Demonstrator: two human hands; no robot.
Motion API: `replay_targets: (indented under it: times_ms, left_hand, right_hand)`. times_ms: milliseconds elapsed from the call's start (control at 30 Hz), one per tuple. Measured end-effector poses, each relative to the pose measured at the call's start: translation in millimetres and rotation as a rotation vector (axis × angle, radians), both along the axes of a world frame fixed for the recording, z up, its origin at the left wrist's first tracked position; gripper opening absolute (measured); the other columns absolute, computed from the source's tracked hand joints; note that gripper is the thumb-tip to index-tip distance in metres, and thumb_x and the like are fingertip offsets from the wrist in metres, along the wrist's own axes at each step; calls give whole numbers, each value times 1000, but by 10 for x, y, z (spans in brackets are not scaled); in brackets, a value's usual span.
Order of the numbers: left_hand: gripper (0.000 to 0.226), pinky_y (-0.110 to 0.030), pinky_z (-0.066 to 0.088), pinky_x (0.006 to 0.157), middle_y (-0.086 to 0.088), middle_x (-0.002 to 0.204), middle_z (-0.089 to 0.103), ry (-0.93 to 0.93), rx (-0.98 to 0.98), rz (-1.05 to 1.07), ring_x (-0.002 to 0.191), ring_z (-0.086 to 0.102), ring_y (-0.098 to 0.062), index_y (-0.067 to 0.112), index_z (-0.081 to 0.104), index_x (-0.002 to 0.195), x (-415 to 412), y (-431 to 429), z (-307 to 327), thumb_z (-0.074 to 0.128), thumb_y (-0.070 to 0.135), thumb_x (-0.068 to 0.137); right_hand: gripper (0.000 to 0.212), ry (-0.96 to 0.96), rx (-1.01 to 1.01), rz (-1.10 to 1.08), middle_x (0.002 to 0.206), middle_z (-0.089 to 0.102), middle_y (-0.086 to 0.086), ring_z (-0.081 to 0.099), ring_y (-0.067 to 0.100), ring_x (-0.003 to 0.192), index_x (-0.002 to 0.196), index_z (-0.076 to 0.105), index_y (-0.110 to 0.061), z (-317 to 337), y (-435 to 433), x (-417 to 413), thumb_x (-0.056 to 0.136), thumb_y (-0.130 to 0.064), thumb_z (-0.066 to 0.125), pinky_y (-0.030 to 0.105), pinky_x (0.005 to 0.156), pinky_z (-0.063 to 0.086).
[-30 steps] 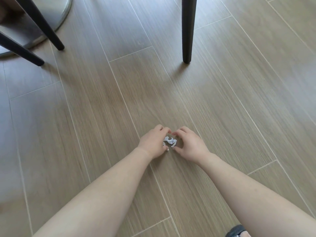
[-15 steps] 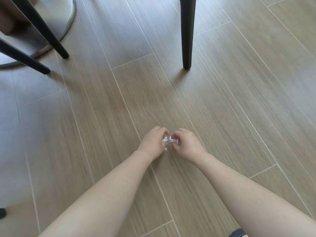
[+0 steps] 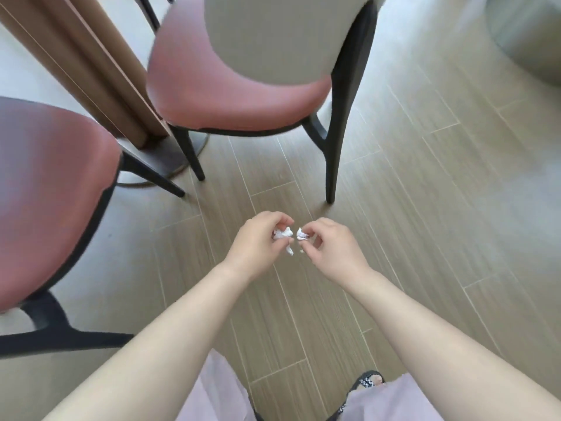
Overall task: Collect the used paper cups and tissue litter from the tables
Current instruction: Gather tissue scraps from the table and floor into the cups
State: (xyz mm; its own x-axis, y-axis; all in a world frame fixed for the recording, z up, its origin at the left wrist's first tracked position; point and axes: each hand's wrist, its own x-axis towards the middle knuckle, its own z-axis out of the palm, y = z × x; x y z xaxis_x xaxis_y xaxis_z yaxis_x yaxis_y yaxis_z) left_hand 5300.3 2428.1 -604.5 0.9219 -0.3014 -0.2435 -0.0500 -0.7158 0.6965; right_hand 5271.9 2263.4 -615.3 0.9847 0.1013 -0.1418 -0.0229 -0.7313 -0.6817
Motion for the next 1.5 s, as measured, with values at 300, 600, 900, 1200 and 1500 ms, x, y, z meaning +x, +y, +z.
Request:
replay_targets:
  times_ms: [300,600,900,1200,1500]
  left_hand:
    - [25,-27,47,79,12,90,57,-145,-66,75,82,55,-6,26,63,101,-55,519,2974,70,18,78]
    - [25,-32,52,83,17,91,59,-168,-187,110,85,59,-2,31,62,97,-253,1108,4290,70,17,77]
    - [21,-30,52,79,12,90,62,-201,-245,168,78,60,-5,29,64,96,-176,1641,4640,72,20,78]
    - [20,-20,53,74,13,87,66,-165,-273,221,75,62,-1,35,65,86,518,1756,4725,76,23,75]
    - [17,-9,49,68,18,83,68,-191,-263,464,69,62,1,35,66,83,1517,1791,4817,76,23,76]
  right_hand:
    - [8,-68,66,-26,82,59,-10,55,5,63,89,68,-21,2953,460,-7,81,-20,67,17,65,42]
    - [13,-175,124,12,79,59,-12,54,4,63,96,70,-22,4314,1021,-98,85,-19,63,18,65,42]
    - [15,-229,180,86,82,63,-11,58,10,73,96,69,-25,4644,1579,60,84,-19,65,34,69,51]
    - [10,-239,167,185,79,61,-13,57,9,68,89,65,-25,4643,1687,903,82,-18,64,33,68,51]
    - [8,-271,196,349,79,65,-5,57,11,64,86,67,-20,4751,1794,2226,80,-16,68,32,65,51]
